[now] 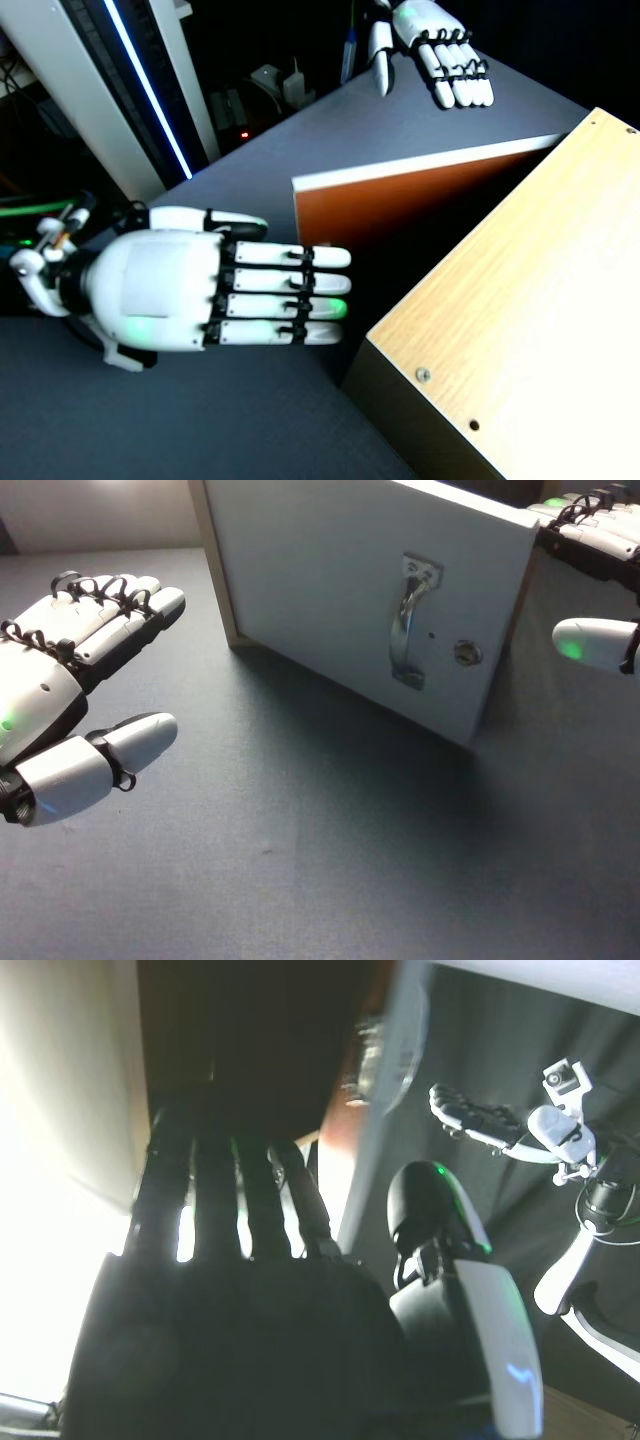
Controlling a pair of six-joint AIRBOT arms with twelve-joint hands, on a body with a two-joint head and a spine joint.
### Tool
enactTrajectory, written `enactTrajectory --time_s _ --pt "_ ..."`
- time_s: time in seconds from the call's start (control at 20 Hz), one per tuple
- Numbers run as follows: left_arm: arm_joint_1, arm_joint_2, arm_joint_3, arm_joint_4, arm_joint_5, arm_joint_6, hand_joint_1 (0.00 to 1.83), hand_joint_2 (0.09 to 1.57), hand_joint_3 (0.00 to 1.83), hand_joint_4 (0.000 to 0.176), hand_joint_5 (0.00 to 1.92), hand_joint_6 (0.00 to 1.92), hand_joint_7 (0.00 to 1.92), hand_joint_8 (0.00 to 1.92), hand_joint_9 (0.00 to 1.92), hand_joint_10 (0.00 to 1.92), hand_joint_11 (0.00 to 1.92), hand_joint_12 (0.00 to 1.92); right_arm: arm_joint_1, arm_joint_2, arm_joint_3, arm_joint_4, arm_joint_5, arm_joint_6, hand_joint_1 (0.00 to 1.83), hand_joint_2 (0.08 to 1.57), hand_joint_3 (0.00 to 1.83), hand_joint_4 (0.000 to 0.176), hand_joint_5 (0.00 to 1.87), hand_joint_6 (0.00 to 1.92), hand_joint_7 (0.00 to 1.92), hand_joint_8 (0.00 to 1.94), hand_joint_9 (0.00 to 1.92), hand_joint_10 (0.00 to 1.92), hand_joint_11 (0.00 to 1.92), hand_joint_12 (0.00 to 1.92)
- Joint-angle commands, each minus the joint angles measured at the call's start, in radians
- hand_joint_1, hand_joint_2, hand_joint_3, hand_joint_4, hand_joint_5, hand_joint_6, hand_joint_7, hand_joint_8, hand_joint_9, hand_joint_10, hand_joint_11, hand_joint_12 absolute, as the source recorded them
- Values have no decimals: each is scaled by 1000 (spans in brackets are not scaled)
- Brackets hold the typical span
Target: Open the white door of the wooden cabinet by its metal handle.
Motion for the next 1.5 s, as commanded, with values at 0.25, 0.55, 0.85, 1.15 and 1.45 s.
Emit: enactTrajectory --time_s 0.25,0.55,0.85,1.15,1.45 --pt "5 -3 2 -6 -141 -6 0 1452 0 0 32 7 16 6 35 7 19 187 -4 16 -41 -15 171 1 392 1475 0 0 0 0 0 0 0 0 0 0" --pt "9 -4 -1 -9 -146 -8 0 1467 0 0 26 0 8 0 20 0 0 194 -4 17 -57 -62 172 7 211 1454 0 0 0 0 0 0 0 0 0 0" --pt "12 -2 -2 -13 -150 -11 0 1487 8 0 25 2 0 0 9 0 0 170 -4 17 -60 -115 172 42 35 1425 0 0 0 0 0 0 0 0 0 0" --pt "22 -1 -3 -17 -150 -18 132 1503 0 0 36 1 0 0 10 1 0 169 -4 6 -75 -154 172 46 224 1454 0 0 24 7 0 0 0 0 0 0" --pt "31 7 -5 -19 -155 -20 203 1495 0 0 37 2 1 0 15 2 0 173 -3 -15 -76 -194 177 63 247 1466 1 0 0 0 0 0 0 0 42 19"
